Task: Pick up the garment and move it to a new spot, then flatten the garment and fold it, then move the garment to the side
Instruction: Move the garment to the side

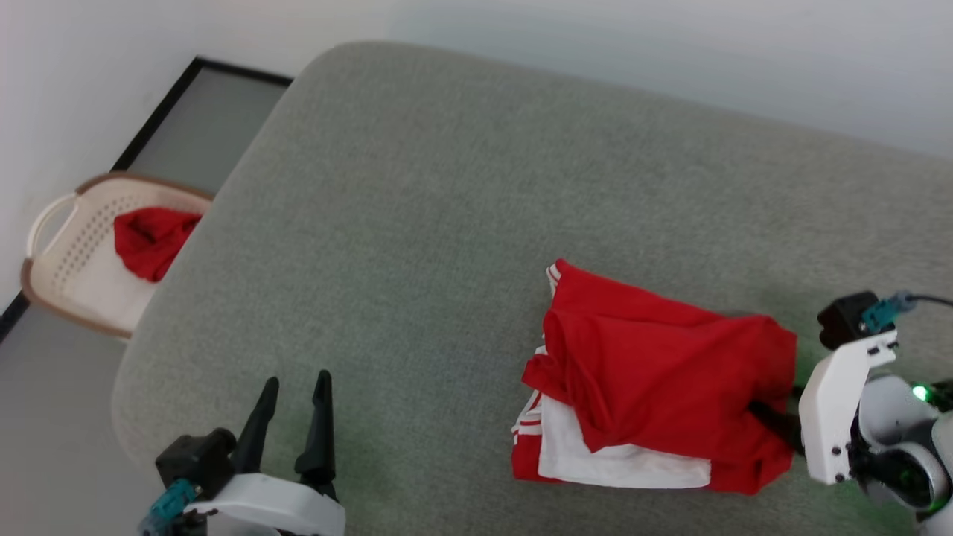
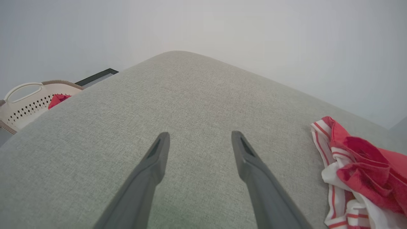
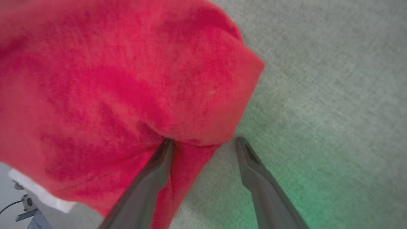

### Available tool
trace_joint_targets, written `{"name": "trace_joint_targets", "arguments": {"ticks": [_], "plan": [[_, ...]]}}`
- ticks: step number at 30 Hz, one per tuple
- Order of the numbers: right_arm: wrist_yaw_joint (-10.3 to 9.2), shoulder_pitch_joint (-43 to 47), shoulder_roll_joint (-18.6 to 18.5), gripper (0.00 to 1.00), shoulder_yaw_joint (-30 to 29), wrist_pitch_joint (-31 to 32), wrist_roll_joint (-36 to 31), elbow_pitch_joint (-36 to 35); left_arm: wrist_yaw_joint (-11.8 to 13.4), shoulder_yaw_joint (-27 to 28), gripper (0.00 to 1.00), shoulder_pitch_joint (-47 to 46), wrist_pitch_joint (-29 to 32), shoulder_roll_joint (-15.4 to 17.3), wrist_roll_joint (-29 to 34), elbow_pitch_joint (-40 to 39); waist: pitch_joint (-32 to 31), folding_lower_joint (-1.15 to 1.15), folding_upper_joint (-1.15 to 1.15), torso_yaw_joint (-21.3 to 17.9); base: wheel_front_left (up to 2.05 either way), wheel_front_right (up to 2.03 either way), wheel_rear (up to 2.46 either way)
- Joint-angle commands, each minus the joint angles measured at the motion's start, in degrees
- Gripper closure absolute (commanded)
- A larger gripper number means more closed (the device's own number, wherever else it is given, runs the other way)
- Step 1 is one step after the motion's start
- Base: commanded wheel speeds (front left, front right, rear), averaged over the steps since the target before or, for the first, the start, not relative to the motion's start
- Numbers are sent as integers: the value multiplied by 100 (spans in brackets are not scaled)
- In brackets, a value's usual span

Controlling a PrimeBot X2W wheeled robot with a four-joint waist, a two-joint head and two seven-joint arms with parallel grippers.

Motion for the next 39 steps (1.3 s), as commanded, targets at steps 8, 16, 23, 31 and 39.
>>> {"name": "trace_joint_targets", "arguments": {"ticks": [8, 16, 23, 31, 39], "plan": [[-12, -4, 163, 100, 333, 340, 322, 515, -147, 140, 0, -219, -25, -156, 127, 175, 316, 0, 0, 241, 0, 0, 0], [-17, -336, -181, 100, 304, 241, 470, 473, -239, 290, 0, -145, -20, -222, 235, 262, 109, 0, 0, 67, 0, 0, 0], [-14, -676, -587, 100, 296, 154, 423, 425, -298, 319, 0, -106, -19, -176, 339, 285, -113, 0, 0, -178, 0, 0, 0], [-11, -1070, -1316, 100, 258, 181, 368, 333, -381, 245, 0, -246, -18, -265, 520, 235, -34, 0, 0, -520, 0, 0, 0], [-10, -1520, -2260, 100, 298, 90, 322, 257, -479, 240, 0, -497, -18, -401, 650, 222, 326, 0, 0, -878, 0, 0, 0]]}}
